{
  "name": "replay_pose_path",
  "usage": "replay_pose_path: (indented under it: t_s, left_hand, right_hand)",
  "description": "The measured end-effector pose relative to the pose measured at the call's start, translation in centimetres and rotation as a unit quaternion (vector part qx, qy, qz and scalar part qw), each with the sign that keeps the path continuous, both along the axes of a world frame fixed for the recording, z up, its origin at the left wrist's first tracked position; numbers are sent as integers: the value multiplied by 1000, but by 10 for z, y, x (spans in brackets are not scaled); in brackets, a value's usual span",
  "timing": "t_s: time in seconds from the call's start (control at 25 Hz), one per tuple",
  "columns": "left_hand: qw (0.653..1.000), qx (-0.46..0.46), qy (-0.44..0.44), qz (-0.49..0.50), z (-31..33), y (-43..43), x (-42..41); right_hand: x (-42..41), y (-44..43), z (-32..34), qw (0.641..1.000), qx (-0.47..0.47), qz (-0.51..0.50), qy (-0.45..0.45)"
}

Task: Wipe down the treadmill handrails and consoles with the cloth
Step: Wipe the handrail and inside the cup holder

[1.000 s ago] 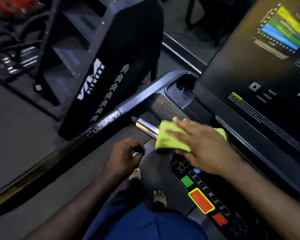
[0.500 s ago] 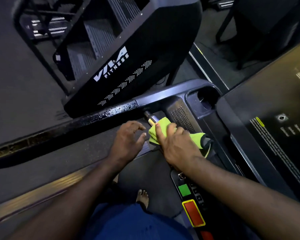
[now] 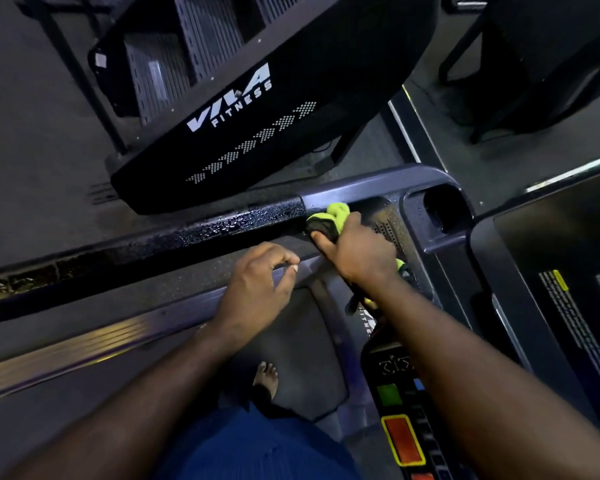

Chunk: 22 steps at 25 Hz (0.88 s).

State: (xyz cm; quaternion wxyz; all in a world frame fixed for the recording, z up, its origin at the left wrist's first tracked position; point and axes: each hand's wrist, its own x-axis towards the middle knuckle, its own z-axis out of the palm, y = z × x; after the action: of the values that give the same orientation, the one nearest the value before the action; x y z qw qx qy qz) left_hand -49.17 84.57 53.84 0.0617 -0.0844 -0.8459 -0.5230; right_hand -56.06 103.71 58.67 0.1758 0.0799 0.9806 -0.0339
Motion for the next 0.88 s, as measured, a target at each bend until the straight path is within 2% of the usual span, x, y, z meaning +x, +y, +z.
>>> replay_pose_path:
  t_s: [0.08, 0.16, 0.24, 0.32, 0.44, 0.52, 0.6, 0.64, 0.68, 0.76, 0.8, 0.88]
  left_hand:
    - [1000, 6, -7, -4, -3, -3, -1]
    - [1000, 11, -14, 1, -7, -2, -6]
    - [1000, 19, -12, 2, -6, 4, -12]
    - [1000, 27, -1, -6, -4, 11, -18]
    - [999, 35, 1, -21, -6, 12, -24]
    - [999, 31, -10, -32, -8, 6, -28]
    - [998, 33, -15, -42, -8, -2, -29]
    - [998, 29, -14, -44, -7, -6, -29]
    - [999, 24, -15, -42, -8, -11, -31]
    - [999, 19, -24, -40, -10, -19, -32]
    - [998, 20, -26, -45, -10, -20, -32]
    - [997, 23, -29, -68, -10, -18, -33]
  right_hand:
    - [-7, -2, 1, 999, -19, -21, -41]
    - [-4, -17, -8, 996, 86, 9, -3]
    - [9, -39, -22, 979, 189, 46, 55]
    - [13, -47, -26, 971, 217, 55, 82]
    - [5, -34, -20, 987, 149, 26, 44]
    - [-16, -16, -13, 998, 36, -51, -33]
    - [-33, -2, 1, 968, -141, -159, -131]
    - [-36, -2, 3, 957, -166, -187, -149]
    - [-36, -5, 3, 961, -143, -186, -143]
    - [-21, -23, -8, 992, 31, -111, -54]
    - [-13, -34, -14, 992, 104, -72, -7]
    - [-13, -45, -13, 989, 130, -63, 30]
